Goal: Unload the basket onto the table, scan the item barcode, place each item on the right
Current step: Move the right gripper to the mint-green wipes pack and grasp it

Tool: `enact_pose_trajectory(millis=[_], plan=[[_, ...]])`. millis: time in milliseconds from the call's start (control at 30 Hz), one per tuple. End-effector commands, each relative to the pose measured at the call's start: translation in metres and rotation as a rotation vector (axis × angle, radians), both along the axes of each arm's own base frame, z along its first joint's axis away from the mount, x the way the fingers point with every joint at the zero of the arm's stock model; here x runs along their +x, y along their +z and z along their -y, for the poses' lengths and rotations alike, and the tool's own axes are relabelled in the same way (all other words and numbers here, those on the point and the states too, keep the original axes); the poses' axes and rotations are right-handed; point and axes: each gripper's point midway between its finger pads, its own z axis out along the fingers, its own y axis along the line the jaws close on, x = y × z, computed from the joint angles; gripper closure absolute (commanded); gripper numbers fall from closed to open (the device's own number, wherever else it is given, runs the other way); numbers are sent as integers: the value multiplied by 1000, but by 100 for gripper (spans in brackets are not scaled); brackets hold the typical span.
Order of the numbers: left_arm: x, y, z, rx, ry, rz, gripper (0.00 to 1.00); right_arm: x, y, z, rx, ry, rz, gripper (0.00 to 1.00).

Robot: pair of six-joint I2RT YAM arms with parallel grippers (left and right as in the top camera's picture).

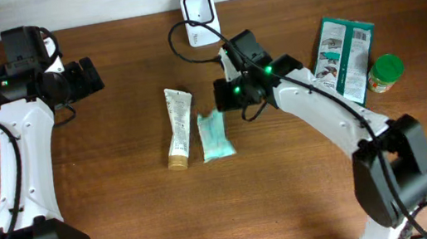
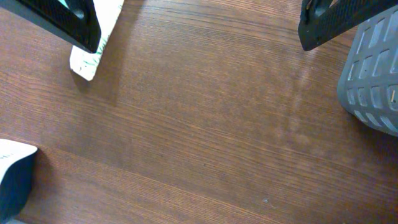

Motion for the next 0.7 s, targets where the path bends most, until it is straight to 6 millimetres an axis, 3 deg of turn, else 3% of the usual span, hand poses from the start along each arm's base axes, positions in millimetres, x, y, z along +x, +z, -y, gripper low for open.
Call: enact_pose_trajectory(millis=[0, 67, 100, 167, 200, 333, 500, 667], plan=[[0, 7, -1, 5, -2, 17, 1, 14, 9, 35, -232, -92, 132, 96], [0, 7, -1, 5, -2, 17, 1, 6, 5, 25, -259, -33, 135, 96], [0, 7, -1, 5, -2, 17, 1, 2, 1, 25, -264, -26, 114, 74], [0, 7, -1, 5, -2, 17, 1, -9, -12, 26, -227, -38, 19, 54], [0, 7, -1, 5, -2, 17, 1, -14, -20, 26, -197, -48, -37, 51], [0, 7, -1, 5, -2, 17, 1, -32, -50, 9, 21, 8, -270, 54], [0, 7, -1, 5, -2, 17, 1, -38, -79, 2, 50, -49, -383, 54], [0, 7, -1, 5, -2, 17, 1, -40, -94, -4, 79, -60, -434, 54]])
